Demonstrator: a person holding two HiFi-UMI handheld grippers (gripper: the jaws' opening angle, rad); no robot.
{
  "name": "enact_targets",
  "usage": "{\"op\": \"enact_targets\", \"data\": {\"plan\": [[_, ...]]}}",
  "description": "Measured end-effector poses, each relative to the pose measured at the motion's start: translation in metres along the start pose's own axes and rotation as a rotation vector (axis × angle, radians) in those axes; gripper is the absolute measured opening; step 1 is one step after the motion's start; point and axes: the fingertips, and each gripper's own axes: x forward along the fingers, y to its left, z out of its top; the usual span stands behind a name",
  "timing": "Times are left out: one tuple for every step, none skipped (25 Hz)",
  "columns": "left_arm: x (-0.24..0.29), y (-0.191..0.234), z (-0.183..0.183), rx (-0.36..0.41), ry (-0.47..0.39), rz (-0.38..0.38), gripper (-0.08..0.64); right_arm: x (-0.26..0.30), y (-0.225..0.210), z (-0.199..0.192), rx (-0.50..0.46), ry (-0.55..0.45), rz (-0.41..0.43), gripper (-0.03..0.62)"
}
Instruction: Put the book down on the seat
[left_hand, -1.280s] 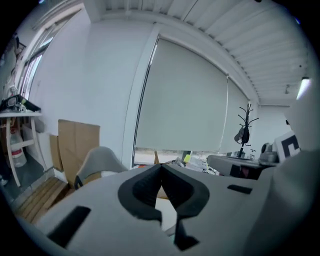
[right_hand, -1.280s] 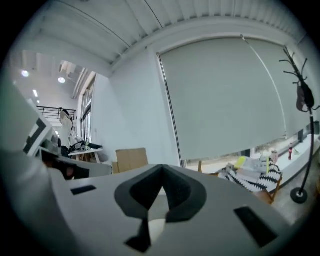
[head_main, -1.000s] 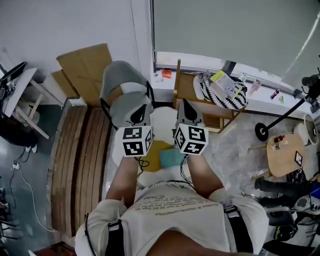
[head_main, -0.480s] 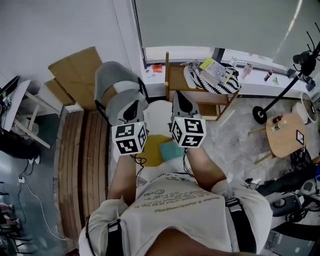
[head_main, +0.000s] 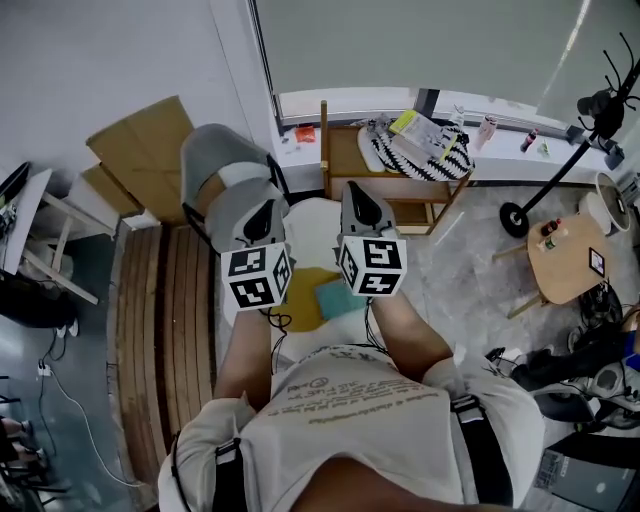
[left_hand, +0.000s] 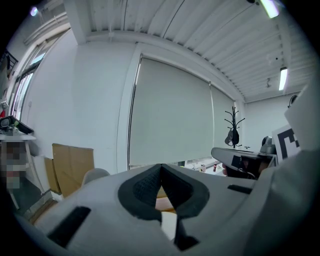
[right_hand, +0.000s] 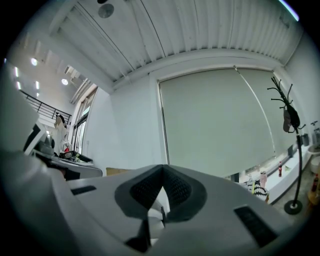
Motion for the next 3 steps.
{"op": "enact_targets", "data": {"plan": [[-0.0001,0.0009,0.0002,-0.001,-0.001,0.0,0.018,0.0005,0.0007,-0.0007,0.0,0.002,0.0,0.026],[-0.0005,0.002,0.0004,-0.002,-0.003,0.001,0.018,0.0009,0.0017,-0.0015,0.002,0.004,0.001,0.026],[-0.0009,0.0031,0.0006,-0.002,-0.004,0.002,0.018,0.0013,0.0029,-0.0024,0.004,0.006,0.003,0.026]]}}
